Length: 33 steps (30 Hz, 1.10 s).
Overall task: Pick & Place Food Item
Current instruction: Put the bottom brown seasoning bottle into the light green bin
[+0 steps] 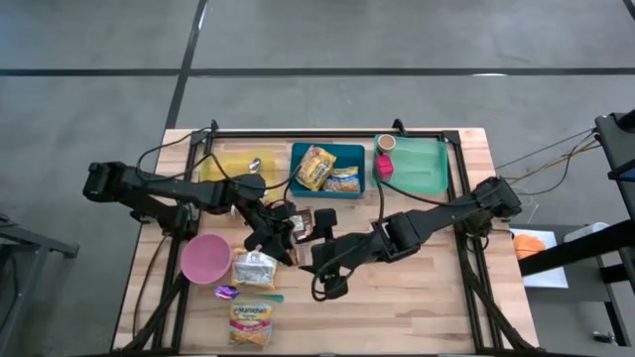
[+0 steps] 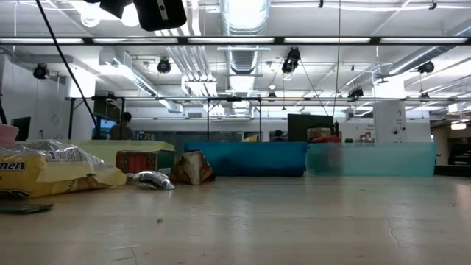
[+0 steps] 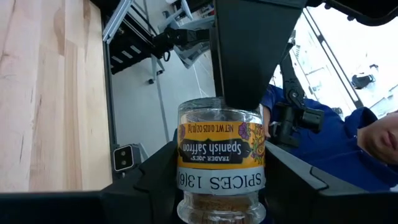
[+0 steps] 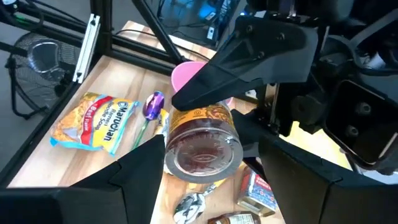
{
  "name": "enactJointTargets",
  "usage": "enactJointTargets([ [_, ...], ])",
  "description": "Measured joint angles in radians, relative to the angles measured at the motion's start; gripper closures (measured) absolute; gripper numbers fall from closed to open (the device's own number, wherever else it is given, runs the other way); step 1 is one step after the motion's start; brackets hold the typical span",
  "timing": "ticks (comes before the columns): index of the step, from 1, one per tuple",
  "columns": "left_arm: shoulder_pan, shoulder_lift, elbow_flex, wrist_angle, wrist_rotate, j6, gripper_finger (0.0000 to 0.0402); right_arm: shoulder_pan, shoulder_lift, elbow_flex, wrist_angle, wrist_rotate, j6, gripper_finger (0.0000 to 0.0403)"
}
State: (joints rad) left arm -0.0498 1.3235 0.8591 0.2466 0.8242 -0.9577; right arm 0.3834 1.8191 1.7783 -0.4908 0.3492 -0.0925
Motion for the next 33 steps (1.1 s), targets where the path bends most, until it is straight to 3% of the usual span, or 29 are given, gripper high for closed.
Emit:
enactJointTargets([
  [15, 0.0, 0.0, 0.0, 0.008, 0.0, -0.005, 0.0209, -0.022, 0.027, -0.005, 0.014, -0.089, -0.046, 0.0147],
  [33, 0.001, 0.0, 0.0, 0.016, 0.006, -0.015, 0.0209, -0.017, 0.061, 0.019, 0.077, -0.081, -0.112, 0.0147],
])
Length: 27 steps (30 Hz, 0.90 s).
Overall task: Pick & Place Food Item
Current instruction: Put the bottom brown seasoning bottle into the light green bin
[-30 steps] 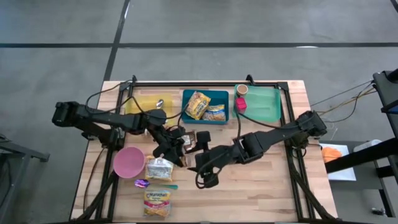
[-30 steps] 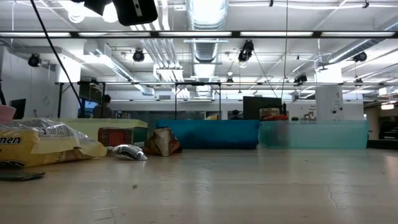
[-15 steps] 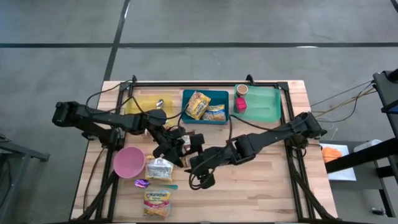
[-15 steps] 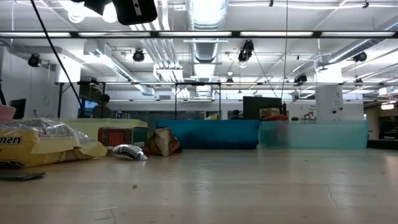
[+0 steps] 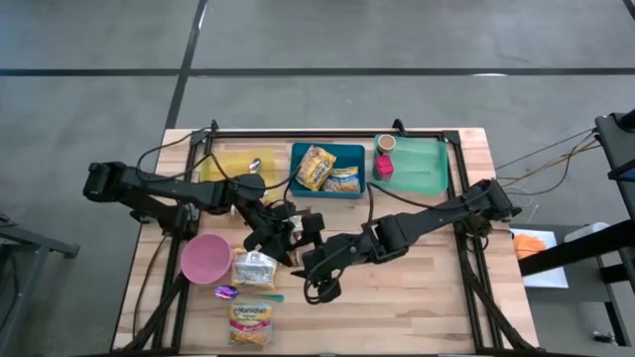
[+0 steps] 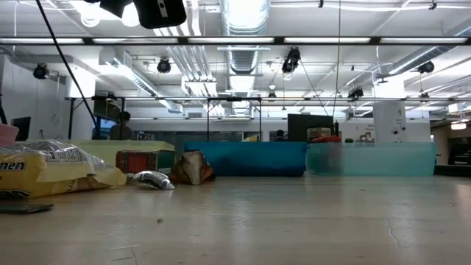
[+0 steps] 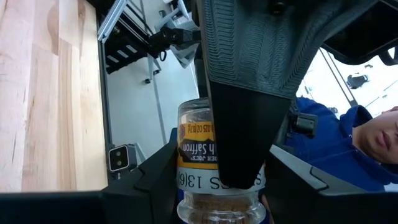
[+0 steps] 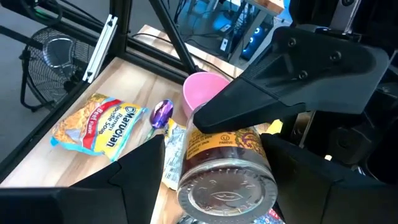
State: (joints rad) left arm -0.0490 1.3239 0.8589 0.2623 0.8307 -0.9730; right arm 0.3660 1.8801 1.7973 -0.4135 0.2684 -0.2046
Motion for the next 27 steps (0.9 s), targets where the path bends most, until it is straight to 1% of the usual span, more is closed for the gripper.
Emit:
enactJointTargets([
  [3, 0.0, 0.0, 0.0, 0.0, 0.0, 0.0, 0.0209, 0.0, 0.0, 0.0, 0.0, 0.0, -0.007, 0.0157],
  [9, 0.0, 0.0, 0.0, 0.0, 0.0, 0.004, 0.0209, 0.0, 0.0, 0.0, 0.001, 0.005, -0.01, 0.0218],
  [16, 0.0, 0.0, 0.0, 0.0, 0.0, 0.004, 0.0209, 0.0, 0.001, 0.0, 0.001, 0.005, -0.009, 0.0218],
  [20, 0.0, 0.0, 0.0, 0.003, 0.001, 0.002, 0.0207, 0.002, 0.0, 0.0, 0.001, 0.011, 0.026, 0.0218],
  [22, 0.0, 0.0, 0.0, 0.01, 0.001, 0.0, 0.0179, 0.003, -0.002, 0.0, 0.002, 0.026, 0.061, 0.0218],
  [25, 0.0, 0.0, 0.0, 0.045, -0.001, 0.004, 0.012, 0.005, -0.008, 0.0, -0.002, 0.022, 0.129, 0.0218],
  [27, 0.001, 0.0, 0.0, 0.072, -0.008, 0.003, 0.0094, 0.007, -0.015, 0.0, -0.002, 0.021, 0.169, 0.0218],
])
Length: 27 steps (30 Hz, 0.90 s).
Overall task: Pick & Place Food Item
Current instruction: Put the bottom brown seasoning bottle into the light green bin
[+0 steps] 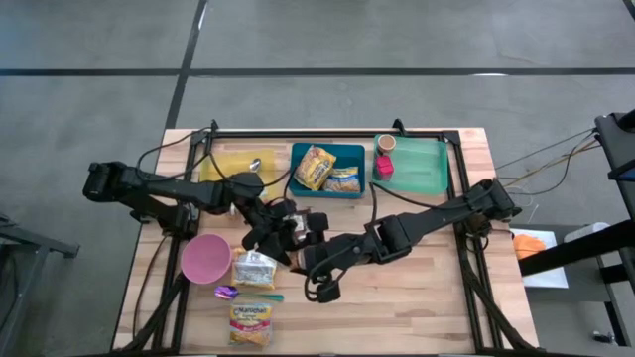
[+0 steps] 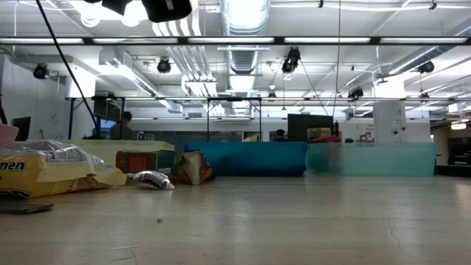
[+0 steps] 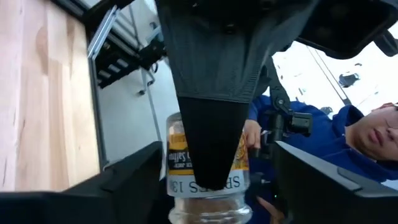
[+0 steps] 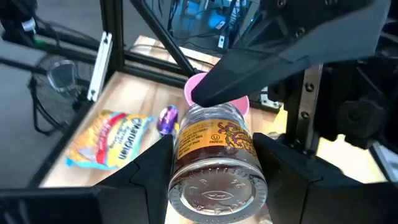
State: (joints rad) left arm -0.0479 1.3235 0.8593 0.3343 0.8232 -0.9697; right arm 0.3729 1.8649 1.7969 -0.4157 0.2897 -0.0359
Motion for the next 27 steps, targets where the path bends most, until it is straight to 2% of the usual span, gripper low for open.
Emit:
enactJointTargets([
  [6, 0.01, -0.009, 0.008, 0.04, -0.006, -0.005, 0.0081, 0.009, -0.016, 0.0, 0.003, 0.03, 0.069, 0.0218],
  [12, 0.042, -0.089, 0.006, 0.031, -0.053, 0.042, 0.011, 0.018, -0.065, 0.0, 0.007, 0.09, 0.164, 0.0218],
  [15, 0.06, -0.152, 0.006, -0.009, -0.116, 0.105, 0.0132, 0.023, -0.099, 0.0, 0.012, 0.139, 0.184, 0.0218],
  [18, 0.066, -0.216, 0.005, -0.025, -0.217, 0.185, 0.0154, 0.027, -0.136, -0.002, 0.026, 0.197, 0.187, 0.0218],
  [22, 0.061, -0.279, 0.005, -0.025, -0.419, 0.293, 0.0177, 0.027, -0.188, -0.004, 0.109, 0.253, 0.156, 0.0218],
  [27, 0.049, -0.315, 0.004, 0.029, -0.608, 0.416, 0.0186, 0.026, -0.24, -0.026, 0.257, 0.3, 0.061, 0.0218],
])
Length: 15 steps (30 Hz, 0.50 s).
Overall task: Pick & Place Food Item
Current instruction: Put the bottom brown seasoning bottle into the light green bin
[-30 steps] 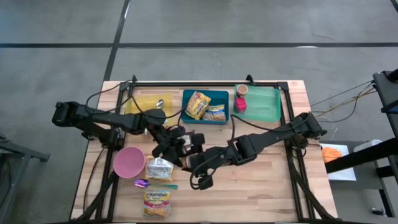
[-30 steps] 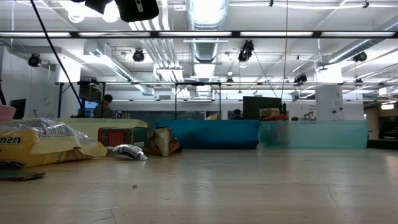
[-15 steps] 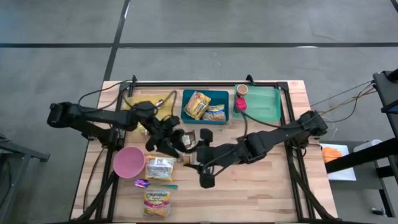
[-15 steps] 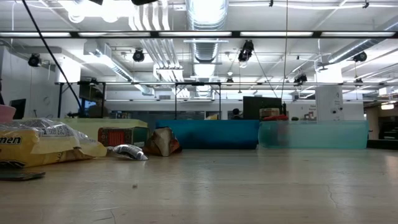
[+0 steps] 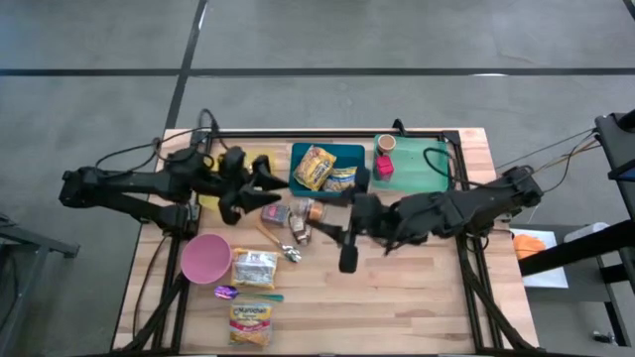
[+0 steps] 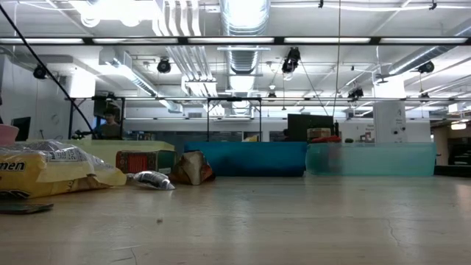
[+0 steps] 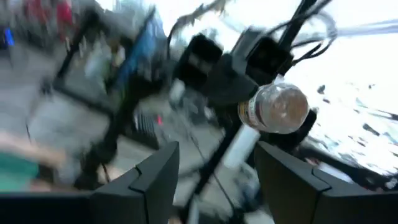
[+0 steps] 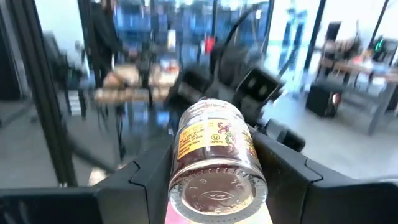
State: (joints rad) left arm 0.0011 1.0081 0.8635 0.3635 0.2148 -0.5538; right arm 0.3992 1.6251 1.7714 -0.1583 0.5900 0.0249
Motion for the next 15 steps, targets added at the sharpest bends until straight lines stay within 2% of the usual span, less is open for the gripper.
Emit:
enactJointTargets([
  [3, -0.008, 0.014, -0.006, 0.142, -0.049, 0.054, 0.0187, -0.003, -0.018, -0.011, 0.099, 0.005, -0.062, 0.0218],
  [7, -0.015, 0.052, -0.006, 0.327, -0.052, 0.119, 0.0187, -0.009, -0.023, -0.02, 0.166, 0.024, -0.095, 0.0218],
  [15, -0.017, 0.122, -0.007, 0.413, -0.047, 0.147, 0.0187, -0.017, 0.008, -0.026, 0.3, 0.075, -0.163, 0.0218],
])
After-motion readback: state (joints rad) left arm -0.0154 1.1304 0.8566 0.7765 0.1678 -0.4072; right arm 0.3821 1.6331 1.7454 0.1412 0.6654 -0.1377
